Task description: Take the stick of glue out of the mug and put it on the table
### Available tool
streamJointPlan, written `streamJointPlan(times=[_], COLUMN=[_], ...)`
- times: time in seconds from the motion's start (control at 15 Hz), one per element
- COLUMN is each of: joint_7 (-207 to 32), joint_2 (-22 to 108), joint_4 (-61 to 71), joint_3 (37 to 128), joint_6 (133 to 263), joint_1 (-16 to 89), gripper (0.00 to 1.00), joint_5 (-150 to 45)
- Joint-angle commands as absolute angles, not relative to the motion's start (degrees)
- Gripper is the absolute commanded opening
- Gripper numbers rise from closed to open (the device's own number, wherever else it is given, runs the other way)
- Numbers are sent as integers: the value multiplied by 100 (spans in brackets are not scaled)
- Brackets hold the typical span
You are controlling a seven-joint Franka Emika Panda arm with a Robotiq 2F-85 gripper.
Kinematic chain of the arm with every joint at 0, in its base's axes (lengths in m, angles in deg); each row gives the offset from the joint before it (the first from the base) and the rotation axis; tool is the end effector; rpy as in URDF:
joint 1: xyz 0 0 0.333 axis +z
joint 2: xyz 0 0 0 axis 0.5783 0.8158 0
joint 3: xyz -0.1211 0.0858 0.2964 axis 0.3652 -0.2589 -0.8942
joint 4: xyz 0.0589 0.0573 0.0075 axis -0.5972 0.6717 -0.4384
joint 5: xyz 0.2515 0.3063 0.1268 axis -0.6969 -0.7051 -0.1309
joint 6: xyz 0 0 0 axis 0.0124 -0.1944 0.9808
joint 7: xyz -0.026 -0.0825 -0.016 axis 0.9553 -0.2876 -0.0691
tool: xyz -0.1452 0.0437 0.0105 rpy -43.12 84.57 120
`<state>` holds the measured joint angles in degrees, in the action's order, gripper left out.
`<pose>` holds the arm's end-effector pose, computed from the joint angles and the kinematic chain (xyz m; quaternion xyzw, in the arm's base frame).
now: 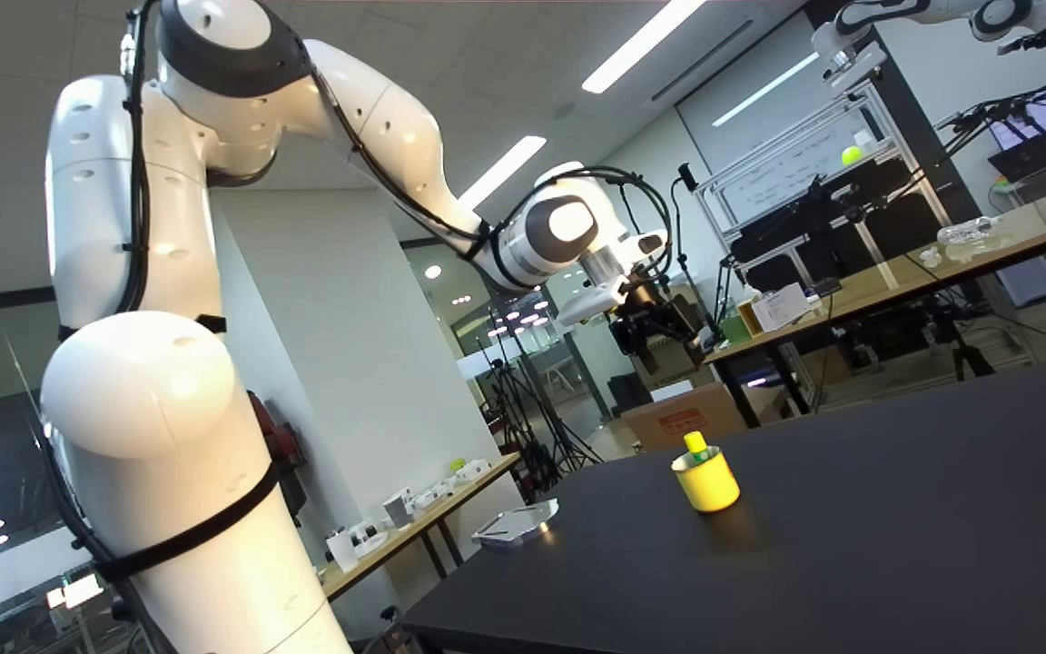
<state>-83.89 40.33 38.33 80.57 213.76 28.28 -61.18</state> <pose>0.5945 -0.0980 0.2472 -0.9867 0.1269 -0.0999 0.0168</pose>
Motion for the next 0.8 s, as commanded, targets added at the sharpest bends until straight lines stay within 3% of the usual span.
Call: streamJointPlan(times=[0.0, 0.73], joint_7=[-7815, -6489], joint_2=[4841, 6913], joint_4=[2665, 34], joint_3=[7872, 7290], joint_6=[20985, 19999], joint_1=[2862, 2965], gripper=[100, 100], joint_5=[-6215, -6001])
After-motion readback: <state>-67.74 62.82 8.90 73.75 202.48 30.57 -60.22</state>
